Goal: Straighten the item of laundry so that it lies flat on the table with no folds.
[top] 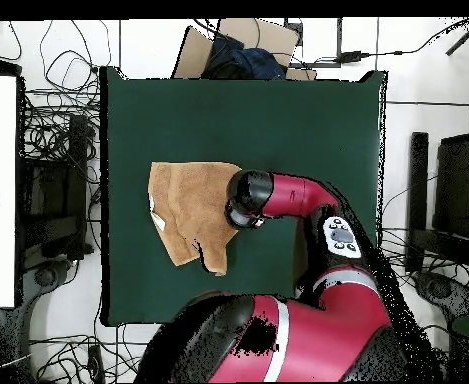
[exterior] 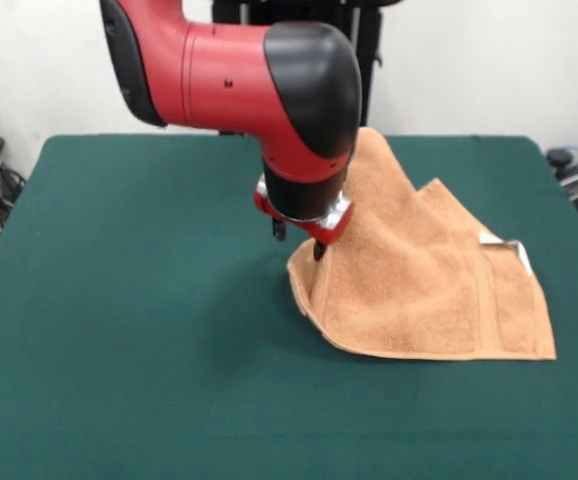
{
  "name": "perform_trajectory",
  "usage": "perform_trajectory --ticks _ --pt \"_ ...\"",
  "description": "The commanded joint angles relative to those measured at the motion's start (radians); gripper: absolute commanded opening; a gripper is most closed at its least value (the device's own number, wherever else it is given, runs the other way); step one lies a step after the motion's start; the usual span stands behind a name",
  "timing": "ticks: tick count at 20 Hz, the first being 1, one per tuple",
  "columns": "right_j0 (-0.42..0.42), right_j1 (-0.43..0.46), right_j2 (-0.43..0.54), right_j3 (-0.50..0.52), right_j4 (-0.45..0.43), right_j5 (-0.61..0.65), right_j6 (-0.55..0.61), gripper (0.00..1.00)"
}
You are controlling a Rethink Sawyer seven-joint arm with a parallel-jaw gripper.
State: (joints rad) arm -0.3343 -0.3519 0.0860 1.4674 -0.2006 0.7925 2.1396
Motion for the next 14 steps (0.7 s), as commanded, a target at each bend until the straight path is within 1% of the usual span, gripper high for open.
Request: perform_trajectory --ticks 1,6,7,14 --pt "0.005 0.025 0.03 0.015 0.033 -0.099 0.117 1.0" --pt "0.018 0.012 0.018 0.01 0.021 -0.096 0.11 1.0" --pt "0.016 0.01 0.02 0.017 0.019 -0.106 0.108 0.0" --pt "0.053 0.004 -0.019 -0.002 0.013 -0.102 0.15 0.0"
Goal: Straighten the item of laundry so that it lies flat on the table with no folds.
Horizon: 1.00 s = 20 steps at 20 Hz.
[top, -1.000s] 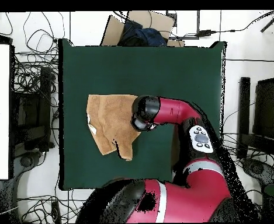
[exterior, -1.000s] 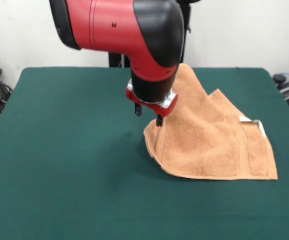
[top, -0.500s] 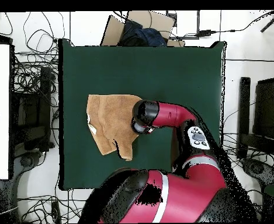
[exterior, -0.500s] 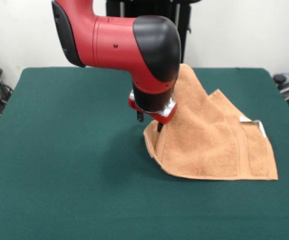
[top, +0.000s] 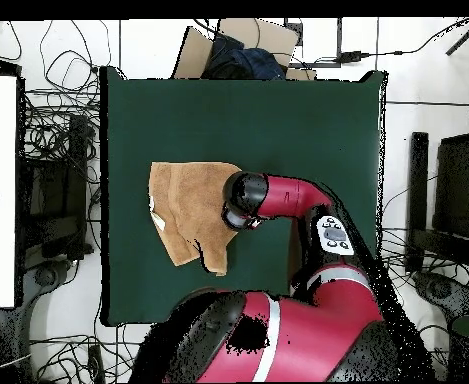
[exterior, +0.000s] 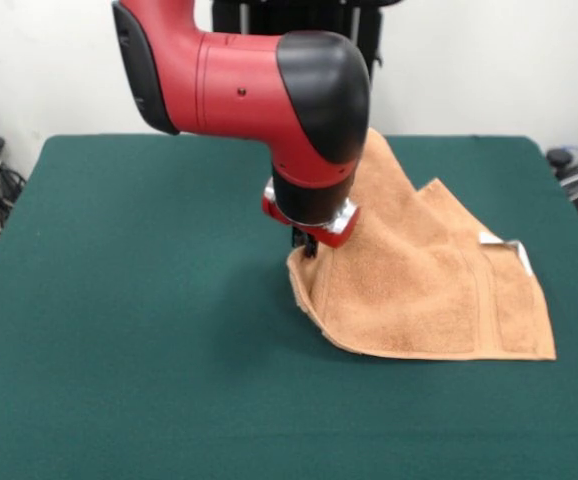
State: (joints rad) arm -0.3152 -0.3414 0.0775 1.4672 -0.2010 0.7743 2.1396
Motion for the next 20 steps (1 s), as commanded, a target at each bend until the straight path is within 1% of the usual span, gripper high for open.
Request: perform_trajectory --ticks 1,10,11,14,16,18,20 --pt "0.037 -0.008 -0.014 0.0 0.015 -0.085 0.155 0.0" --pt "0.045 -0.008 -0.029 0.012 0.024 -0.109 0.16 0.0" --pt "0.036 0.001 -0.025 0.001 0.027 -0.102 0.147 0.0" --pt "-0.037 -0.002 0.016 0.032 0.027 -0.111 0.062 0.0" --pt "-0.085 -0.025 0.038 0.049 0.026 -0.082 0.0 0.0" --pt "-0.117 -0.066 0.053 0.066 0.029 -0.028 -0.041 0.0" --pt "-0.146 -0.091 0.067 0.082 0.028 -0.002 -0.072 0.0"
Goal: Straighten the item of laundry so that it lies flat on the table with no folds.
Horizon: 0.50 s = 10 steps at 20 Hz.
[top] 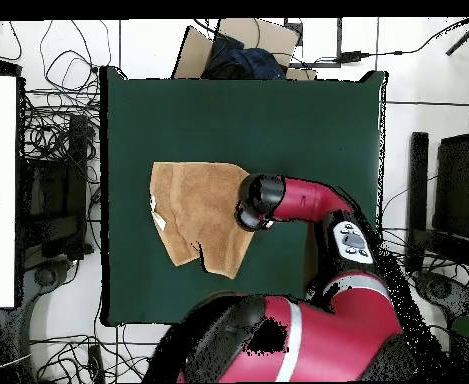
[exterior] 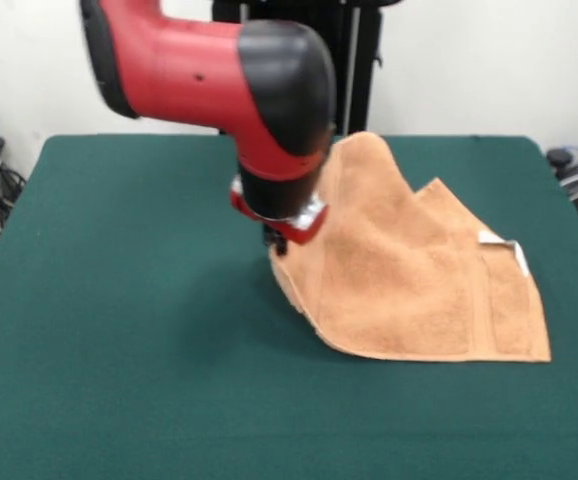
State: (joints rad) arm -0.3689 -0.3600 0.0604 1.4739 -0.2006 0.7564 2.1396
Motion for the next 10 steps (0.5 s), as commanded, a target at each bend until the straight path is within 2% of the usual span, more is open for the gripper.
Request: perform_trajectory --ticks 1,10 --pt "-0.11 -0.076 0.095 0.081 0.024 0.013 -0.087 0.0" --pt "-0.177 -0.077 0.141 0.119 -0.008 -0.039 -0.109 0.0"
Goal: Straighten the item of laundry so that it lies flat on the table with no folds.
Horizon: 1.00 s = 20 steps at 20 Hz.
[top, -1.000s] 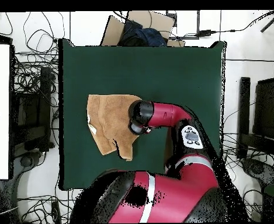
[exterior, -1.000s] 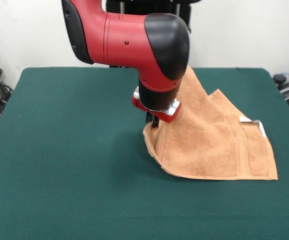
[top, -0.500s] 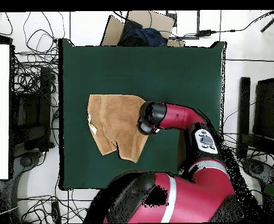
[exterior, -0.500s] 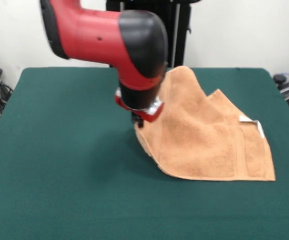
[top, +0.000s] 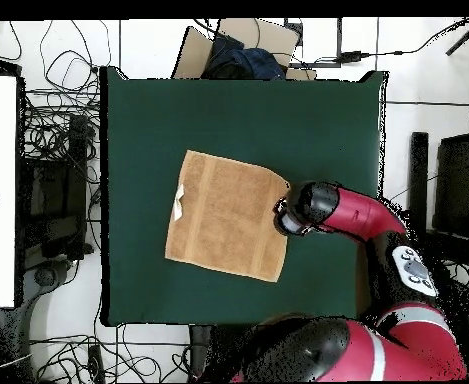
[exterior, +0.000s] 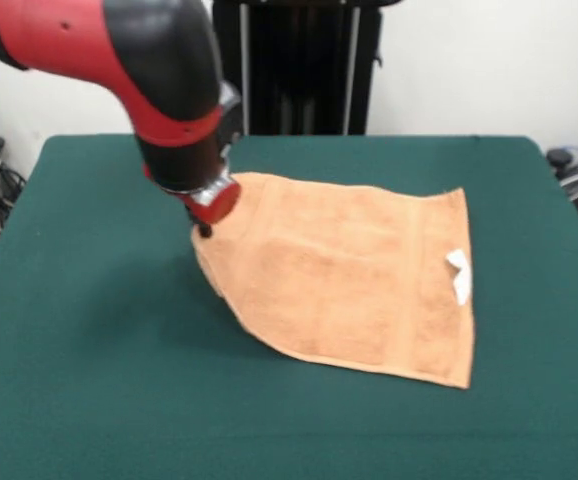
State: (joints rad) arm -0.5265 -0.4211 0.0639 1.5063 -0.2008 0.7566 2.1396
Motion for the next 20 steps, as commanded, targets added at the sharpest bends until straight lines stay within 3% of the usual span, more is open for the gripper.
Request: perform_trajectory --ticks 1,13,14,20 --pt "-0.022 -0.016 0.139 0.088 -0.009 -0.039 -0.107 0.0" --pt "-0.053 -0.011 0.182 0.08 -0.056 -0.061 -0.154 0.0" --pt "-0.049 -0.012 0.178 0.075 -0.064 -0.051 -0.146 1.0" --pt "-0.03 -0.015 0.164 0.072 -0.087 -0.065 -0.122 1.0"
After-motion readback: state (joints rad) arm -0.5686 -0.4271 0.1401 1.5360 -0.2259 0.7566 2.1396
